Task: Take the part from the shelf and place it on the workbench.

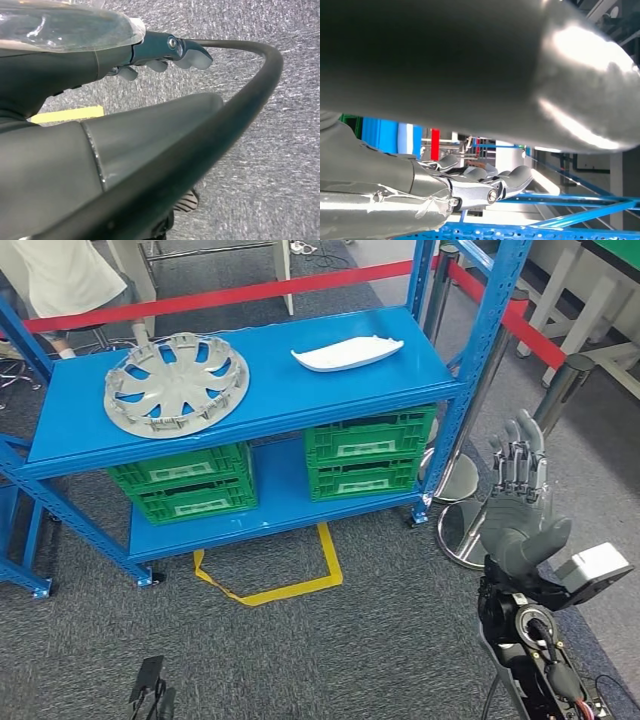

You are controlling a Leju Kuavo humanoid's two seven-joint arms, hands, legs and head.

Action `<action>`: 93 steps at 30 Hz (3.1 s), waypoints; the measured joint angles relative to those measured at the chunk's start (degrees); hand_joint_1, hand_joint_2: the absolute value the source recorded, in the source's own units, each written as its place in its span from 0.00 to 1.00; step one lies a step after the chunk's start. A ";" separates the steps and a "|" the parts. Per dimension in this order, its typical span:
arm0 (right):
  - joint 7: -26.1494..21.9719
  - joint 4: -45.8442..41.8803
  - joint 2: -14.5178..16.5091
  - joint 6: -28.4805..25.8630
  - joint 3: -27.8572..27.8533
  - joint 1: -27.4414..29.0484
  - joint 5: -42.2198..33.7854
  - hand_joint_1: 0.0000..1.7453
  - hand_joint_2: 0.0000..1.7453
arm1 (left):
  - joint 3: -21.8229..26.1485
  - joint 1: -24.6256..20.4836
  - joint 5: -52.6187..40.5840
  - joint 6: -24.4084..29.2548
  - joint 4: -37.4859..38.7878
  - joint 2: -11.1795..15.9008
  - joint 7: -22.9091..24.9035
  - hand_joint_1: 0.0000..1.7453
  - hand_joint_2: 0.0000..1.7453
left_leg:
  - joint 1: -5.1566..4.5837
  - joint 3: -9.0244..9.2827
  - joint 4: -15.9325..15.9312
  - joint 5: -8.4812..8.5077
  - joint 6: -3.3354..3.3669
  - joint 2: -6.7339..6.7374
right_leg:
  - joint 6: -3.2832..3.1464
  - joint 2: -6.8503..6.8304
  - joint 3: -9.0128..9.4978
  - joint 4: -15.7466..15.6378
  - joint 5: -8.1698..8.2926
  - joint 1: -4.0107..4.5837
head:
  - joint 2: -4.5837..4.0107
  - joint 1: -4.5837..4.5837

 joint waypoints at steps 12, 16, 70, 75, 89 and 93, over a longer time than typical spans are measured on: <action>-0.14 0.91 0.27 2.18 0.06 -0.77 -2.15 0.00 0.00 | 0.36 0.05 0.26 -0.41 0.00 -0.14 0.14 0.00 0.00 | 0.00 -0.01 0.00 0.00 0.00 0.00 | 0.00 0.00 -0.01 0.00 0.00 0.00 | 0.00 -0.02; -0.81 1.42 0.40 2.59 0.10 -1.01 -2.43 0.00 0.00 | 0.36 -0.19 0.15 -0.17 0.00 -0.21 0.55 0.00 0.00 | 0.00 -0.01 0.00 0.00 0.00 0.00 | 0.00 0.00 -0.01 0.00 0.00 0.00 | 0.00 0.00; -1.66 2.33 1.24 0.19 0.19 -0.82 -3.08 0.00 0.00 | 0.34 1.11 -0.95 -1.88 0.04 -0.97 1.74 0.00 0.00 | 1.32 -9.90 18.02 -7.30 -2.06 -3.37 | -0.91 1.13 -2.37 1.67 0.46 -0.84 | 0.01 -0.80; -1.66 2.33 1.30 0.21 0.24 -0.91 -3.08 0.00 0.00 | 0.33 1.12 -0.86 -1.88 0.05 -0.79 1.75 0.00 0.00 | -0.20 -5.76 5.87 0.76 0.68 -2.40 | -1.37 0.25 -1.68 1.62 0.04 0.29 | 0.00 -1.76; -1.67 2.50 1.36 1.11 0.14 -0.83 -3.43 0.00 0.00 | 0.36 1.37 -0.79 -2.22 0.07 -0.78 1.70 0.00 0.00 | -0.08 -2.76 0.52 1.90 1.88 -3.61 | 0.85 0.86 -5.82 9.97 -2.30 -0.18 | 0.00 1.18; -1.68 2.54 1.39 1.25 0.17 -0.86 -3.46 0.00 0.00 | 0.36 1.33 -0.78 -2.23 0.08 -0.73 1.61 0.00 0.00 | -0.56 -3.45 1.34 1.72 1.24 -3.87 | 0.02 1.10 -1.91 1.45 0.17 -0.12 | 0.01 1.36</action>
